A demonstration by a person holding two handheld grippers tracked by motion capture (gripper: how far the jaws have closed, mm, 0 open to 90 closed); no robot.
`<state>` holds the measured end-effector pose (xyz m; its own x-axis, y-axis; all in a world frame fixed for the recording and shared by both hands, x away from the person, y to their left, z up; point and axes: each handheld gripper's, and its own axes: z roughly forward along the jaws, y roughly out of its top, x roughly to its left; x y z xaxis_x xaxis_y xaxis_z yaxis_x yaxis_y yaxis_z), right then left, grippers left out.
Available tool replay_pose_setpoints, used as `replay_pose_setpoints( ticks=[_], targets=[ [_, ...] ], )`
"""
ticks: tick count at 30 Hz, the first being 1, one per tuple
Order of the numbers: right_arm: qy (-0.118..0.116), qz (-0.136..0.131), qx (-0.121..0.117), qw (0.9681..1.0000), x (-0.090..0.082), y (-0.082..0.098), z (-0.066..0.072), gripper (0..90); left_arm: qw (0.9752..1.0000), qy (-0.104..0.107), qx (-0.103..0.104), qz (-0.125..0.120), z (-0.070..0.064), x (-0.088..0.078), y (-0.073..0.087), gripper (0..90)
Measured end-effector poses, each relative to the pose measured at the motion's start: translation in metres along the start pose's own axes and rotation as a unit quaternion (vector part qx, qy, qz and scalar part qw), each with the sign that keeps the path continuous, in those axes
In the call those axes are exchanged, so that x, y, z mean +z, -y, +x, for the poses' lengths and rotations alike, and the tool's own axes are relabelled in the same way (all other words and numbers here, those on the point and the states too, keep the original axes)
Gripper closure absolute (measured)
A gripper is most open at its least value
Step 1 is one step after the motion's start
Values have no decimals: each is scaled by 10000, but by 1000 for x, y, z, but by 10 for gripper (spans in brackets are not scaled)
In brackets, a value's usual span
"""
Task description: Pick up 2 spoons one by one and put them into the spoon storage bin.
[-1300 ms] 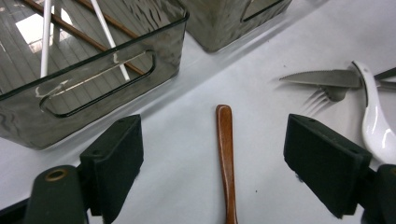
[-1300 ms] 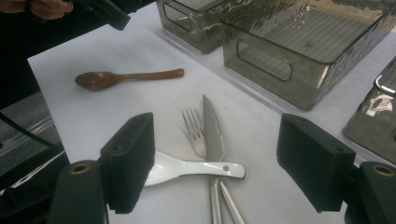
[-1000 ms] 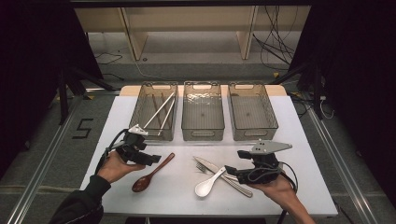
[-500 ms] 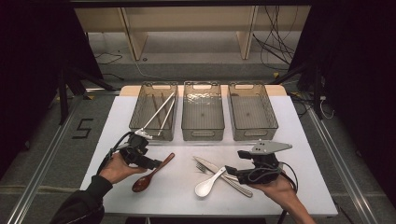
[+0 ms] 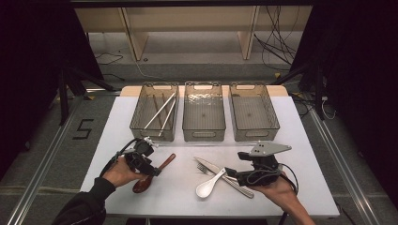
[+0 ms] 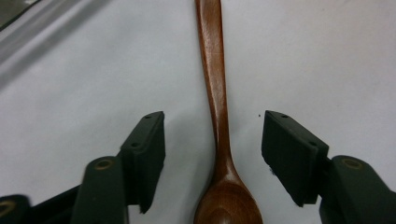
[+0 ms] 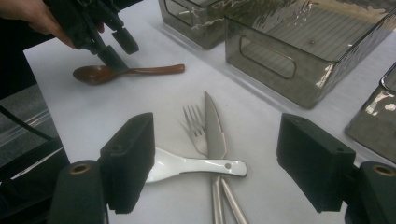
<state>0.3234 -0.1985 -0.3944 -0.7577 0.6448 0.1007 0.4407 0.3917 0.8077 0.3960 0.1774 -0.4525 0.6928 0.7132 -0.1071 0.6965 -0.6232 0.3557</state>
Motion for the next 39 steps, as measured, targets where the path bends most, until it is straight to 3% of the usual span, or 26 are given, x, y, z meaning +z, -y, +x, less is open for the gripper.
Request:
replay_pose_setpoints(
  ticks=[12,15,25,39],
  targets=[
    [-2,10,-3,10000,1,0,0,289,9996,52,93,276,-4,10,1,613],
    [-4,20,-2,10000,1,0,0,289,9992,42,159,360,-4,12,1,619],
    [9,42,-1,10000,2,-1,0,290,9984,-234,345,381,-8,13,1,758],
    [14,31,8,10000,2,-1,-1,292,9988,-181,419,176,-4,7,1,808]
  ],
)
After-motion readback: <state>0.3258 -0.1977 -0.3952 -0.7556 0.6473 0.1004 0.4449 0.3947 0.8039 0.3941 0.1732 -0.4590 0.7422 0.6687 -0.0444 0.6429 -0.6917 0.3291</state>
